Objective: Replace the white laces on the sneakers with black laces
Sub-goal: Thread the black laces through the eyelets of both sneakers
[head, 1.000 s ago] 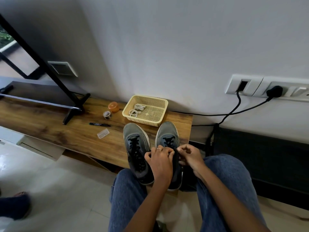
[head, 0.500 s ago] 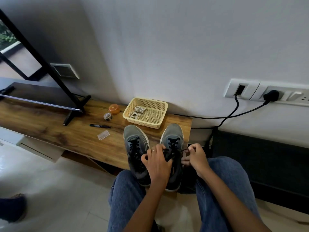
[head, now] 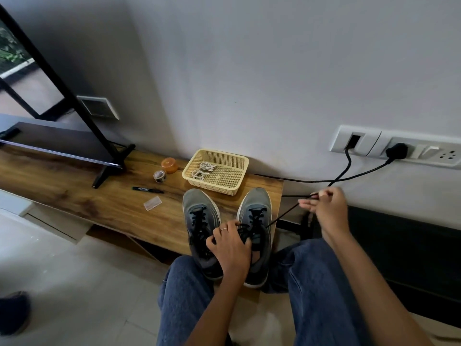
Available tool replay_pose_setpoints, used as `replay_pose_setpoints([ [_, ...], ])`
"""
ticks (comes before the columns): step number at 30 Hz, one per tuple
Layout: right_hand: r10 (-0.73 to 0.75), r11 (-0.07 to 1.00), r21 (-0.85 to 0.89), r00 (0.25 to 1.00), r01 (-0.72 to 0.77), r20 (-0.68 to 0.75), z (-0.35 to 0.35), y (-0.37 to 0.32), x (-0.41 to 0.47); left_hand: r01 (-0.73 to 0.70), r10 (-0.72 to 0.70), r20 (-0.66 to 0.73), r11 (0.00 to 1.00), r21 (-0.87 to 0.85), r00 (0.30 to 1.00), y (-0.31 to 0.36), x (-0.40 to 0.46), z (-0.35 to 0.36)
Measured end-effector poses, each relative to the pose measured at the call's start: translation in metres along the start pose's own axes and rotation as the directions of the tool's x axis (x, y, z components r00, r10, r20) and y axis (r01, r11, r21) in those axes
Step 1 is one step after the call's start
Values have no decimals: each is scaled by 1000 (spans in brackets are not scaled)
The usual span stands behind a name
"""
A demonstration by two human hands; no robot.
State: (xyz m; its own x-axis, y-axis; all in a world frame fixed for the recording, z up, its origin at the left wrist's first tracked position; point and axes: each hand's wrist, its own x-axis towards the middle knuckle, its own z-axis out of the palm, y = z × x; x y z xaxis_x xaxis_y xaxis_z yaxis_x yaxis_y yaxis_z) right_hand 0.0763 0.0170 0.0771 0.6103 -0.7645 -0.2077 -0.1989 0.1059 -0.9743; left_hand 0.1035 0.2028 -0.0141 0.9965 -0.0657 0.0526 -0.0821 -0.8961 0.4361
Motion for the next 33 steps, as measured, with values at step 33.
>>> replay_pose_setpoints([
  [33, -55, 623, -653, 857, 431, 512, 30, 29, -32, -243, 247, 77, 969, -48, 966, 2, 7, 0],
])
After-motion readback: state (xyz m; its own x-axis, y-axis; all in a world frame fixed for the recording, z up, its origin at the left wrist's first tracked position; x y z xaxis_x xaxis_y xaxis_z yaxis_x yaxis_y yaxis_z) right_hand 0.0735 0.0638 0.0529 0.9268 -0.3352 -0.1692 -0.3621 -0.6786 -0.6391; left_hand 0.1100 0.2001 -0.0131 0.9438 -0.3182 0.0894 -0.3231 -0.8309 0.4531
